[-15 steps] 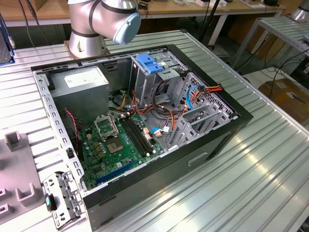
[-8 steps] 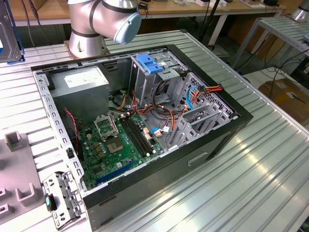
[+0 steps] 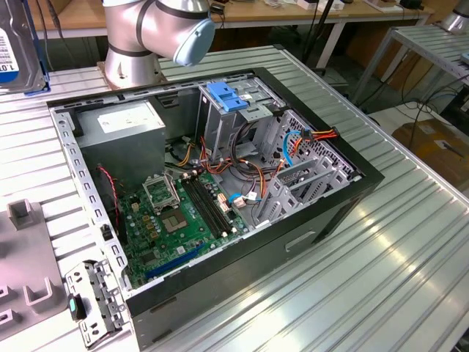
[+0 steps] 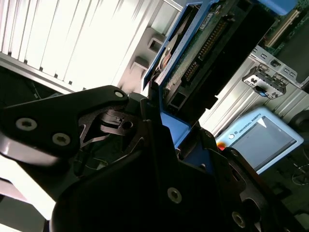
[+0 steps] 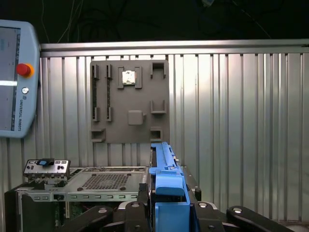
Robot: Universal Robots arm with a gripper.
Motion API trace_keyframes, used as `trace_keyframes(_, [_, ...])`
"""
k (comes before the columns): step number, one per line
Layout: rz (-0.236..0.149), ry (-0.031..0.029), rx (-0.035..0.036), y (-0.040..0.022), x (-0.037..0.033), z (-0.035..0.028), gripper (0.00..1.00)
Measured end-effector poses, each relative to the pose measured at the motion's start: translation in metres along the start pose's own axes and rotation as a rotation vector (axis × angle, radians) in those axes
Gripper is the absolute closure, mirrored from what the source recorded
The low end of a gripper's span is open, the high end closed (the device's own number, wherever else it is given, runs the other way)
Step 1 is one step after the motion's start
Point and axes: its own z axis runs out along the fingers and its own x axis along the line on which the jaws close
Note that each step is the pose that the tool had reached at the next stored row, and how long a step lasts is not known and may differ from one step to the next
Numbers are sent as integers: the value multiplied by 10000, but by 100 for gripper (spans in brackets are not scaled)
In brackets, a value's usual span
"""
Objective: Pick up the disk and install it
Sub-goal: 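Pick up the disk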
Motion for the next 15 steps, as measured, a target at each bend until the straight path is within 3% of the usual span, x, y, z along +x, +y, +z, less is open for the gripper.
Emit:
trace_keyframes(12, [0,0,0,-297,-2,6,64])
trace_keyframes(15, [0,0,0,-314,25,8,64])
